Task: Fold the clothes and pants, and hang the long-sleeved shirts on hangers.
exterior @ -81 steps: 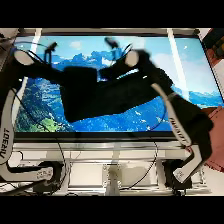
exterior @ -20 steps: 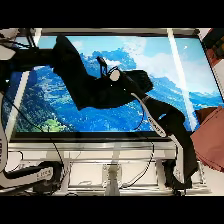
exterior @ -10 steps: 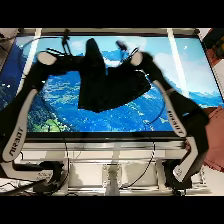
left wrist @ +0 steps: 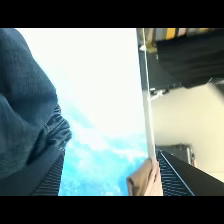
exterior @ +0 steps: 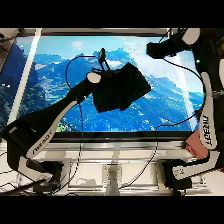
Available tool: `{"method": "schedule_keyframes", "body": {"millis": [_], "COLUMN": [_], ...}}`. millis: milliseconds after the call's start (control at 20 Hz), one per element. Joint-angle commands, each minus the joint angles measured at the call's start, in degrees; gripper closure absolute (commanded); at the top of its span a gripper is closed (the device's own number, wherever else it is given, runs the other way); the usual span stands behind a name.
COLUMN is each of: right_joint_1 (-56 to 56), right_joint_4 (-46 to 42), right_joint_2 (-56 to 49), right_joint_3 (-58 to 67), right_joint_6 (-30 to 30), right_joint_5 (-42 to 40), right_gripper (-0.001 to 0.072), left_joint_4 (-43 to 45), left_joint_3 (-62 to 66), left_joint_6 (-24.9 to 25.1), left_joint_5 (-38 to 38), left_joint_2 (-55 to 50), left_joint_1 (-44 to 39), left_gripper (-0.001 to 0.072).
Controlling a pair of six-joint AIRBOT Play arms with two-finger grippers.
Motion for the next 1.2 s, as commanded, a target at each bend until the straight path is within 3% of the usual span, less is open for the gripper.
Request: {"method": "schedule_keyframes", "body": {"millis": [0,200,250,350,400,450,500,550,600,750,900,1000,1050,1150], "right_joint_1": [-3.72,-10.19,-12.09,-15.58,-16.63,-16.94,-16.9,-16.37,-15.74,-14.21,-13.57,-13.57,-13.57,-13.57], "right_joint_4": [-4.09,-2.67,1.92,18.86,27.08,32.61,34.01,33.44,31.87,30.38,29.31,28.28,27.74,26.99], "right_joint_2": [-0.04,-4.98,-6.99,-11.61,-13.66,-15.23,-16.11,-16.35,-16.33,-16.31,-16.31,-16.28,-16.28,-16.31], "right_joint_3": [-0.02,-1.53,-2.27,-2.71,-2.71,-2.69,-2.69,-2.69,-2.69,-2.69,-2.69,-2.69,-2.69,-2.69], "right_joint_6": [-1.53,-2.69,-6.47,-14.38,-16.24,-16.41,-16.48,-16.61,-16.63,-16.63,-16.63,-16.61,-16.61,-16.61], "right_joint_5": [-0.11,3.67,5.7,11.13,12.94,13.22,12.59,11.21,9.18,5.49,4.66,4.72,4.7,4.68], "right_gripper": [0.0682,0.0684,0.0684,0.0683,0.0678,0.0606,0.0433,0.0302,0.0281,0.0276,0.0276,0.0276,0.0277,0.0277], "left_joint_4": [-1.64,-1.18,-1.18,-0.85,2.16,7.98,14.49,19.89,25.24,39.8,48.26,59.25,65.79,74.69], "left_joint_3": [0.07,0.04,0.04,0.04,0.04,0.04,0.04,0.04,0.04,0.04,0.07,0.07,0.52,1.97], "left_joint_6": [4.74,14.86,16.68,20.7,21.57,21.55,21.24,20.5,18.38,12.13,11.43,10.38,5.27,-9.46], "left_joint_5": [1.79,-4.09,-6.32,-11.41,-12.22,-12.11,-11.58,-10.73,-9.03,-3.82,-10.95,-15.89,-17.22,-17.7], "left_joint_2": [0.11,2.38,2.71,2.82,2.8,2.8,2.64,2.4,1.95,-0.79,-3.65,-4.09,-4.09,-4.11], "left_joint_1": [-1.05,5.44,7.39,11.56,13.2,14.62,15.67,16.31,16.55,15.63,13.31,11.13,10.14,9.29], "left_gripper": [0.0057,0.0072,0.0166,0.0428,0.0518,0.0641,0.0682,0.0683,0.0684,0.0687,0.0688,0.0688,0.0688,0.0687]}}
